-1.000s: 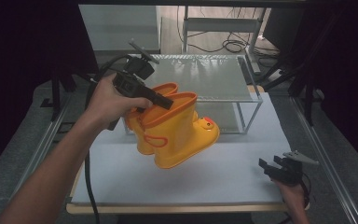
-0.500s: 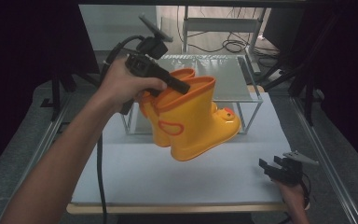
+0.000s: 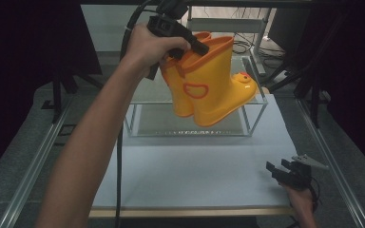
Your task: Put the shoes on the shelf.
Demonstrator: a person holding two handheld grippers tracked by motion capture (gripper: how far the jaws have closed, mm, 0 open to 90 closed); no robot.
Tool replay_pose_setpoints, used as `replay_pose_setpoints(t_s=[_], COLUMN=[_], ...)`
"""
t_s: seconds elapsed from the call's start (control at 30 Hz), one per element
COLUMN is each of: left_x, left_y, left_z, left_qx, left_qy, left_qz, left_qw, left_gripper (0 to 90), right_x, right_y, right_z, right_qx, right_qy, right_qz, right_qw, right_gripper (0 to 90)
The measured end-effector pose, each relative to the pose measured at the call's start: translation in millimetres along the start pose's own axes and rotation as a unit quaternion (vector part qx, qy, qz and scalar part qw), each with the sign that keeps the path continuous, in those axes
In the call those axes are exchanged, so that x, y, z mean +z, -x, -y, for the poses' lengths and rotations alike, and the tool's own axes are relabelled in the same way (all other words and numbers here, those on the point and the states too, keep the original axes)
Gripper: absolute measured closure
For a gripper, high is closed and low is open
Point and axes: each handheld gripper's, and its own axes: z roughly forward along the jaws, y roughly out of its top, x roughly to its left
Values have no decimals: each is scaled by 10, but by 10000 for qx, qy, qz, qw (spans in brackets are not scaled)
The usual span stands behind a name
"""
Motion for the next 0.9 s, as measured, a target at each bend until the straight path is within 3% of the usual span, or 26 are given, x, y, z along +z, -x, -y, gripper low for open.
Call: replay_pose_setpoints(t_s=[0.27,0.6,0.9], left_x=[139,347,401], left_y=[-317,-633,-856], left_z=[-190,-231,-260], left_qx=[-432,-837,-1112], left_qy=[173,232,313], left_qz=[-453,-902,-1232], left_qw=[9979,9921,9856], left_gripper=[825,825,825], right_x=[19,28,27], right_y=[-39,-38,-31], right_z=[1,9,17], right_qx=[-28,-51,-50], right_qy=[-14,-47,-30], right_qz=[-35,-36,-22], right_qw=[10000,10000,10000], right_gripper=[303,303,303])
